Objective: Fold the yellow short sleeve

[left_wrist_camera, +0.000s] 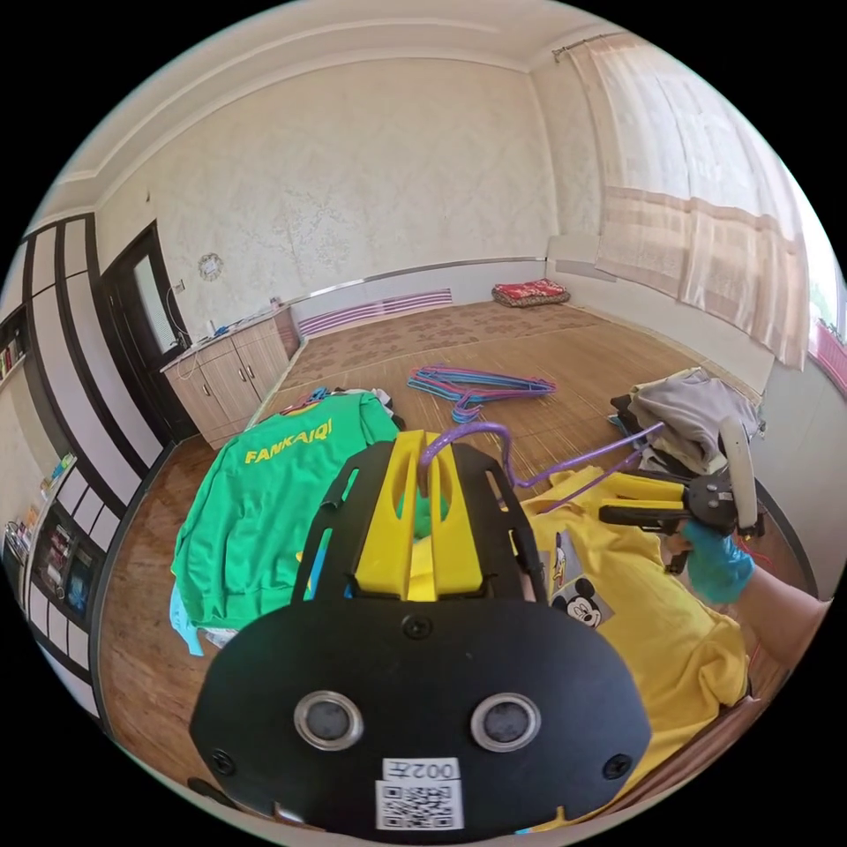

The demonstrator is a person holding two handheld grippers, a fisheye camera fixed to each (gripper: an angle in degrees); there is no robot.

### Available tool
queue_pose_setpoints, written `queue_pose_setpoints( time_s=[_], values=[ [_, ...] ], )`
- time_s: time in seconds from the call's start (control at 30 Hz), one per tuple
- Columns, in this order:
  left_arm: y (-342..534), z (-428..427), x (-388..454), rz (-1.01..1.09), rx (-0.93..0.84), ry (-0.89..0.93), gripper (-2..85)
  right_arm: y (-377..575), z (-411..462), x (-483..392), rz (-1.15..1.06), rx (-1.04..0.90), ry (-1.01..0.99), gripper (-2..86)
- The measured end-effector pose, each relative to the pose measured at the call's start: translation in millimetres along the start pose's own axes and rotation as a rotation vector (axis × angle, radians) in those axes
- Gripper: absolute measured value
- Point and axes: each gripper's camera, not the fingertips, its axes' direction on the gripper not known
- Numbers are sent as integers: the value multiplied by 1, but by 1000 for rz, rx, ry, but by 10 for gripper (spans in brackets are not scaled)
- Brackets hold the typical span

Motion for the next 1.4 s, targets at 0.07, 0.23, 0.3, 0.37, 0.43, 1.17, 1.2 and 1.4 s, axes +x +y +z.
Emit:
queue_pose_setpoints(
  time_s=[0.07, 0.23, 0.3, 0.37, 0.43, 1.17, 1.2, 1.4],
  values=[
    [-1, -3, 0, 1, 12, -2, -10, 3, -6, 8, 54, 83, -31, 125],
    [-4, -7, -6, 7, 39, 17, -10, 10, -27, 21, 114, 198, -37, 98],
    [-7, -8, -9, 3, 53, 32, -10, 10, -40, 24, 108, 243, -23, 85],
    [-12, -7, -12, 6, 65, 44, -10, 6, -57, 26, 88, 292, 2, 81],
    [-17, -6, -13, 7, 75, 42, -12, 1, -71, 26, 62, 319, 32, 80],
    [-96, 57, 14, 124, 29, 189, -15, -63, -176, 9, -189, 533, 434, 51],
    [-96, 62, 17, 135, 17, 201, -15, -64, -173, 10, -186, 525, 440, 50],
    [-100, 117, 40, 201, -125, 246, -14, -77, -138, 28, -161, 477, 443, 27]
  ],
)
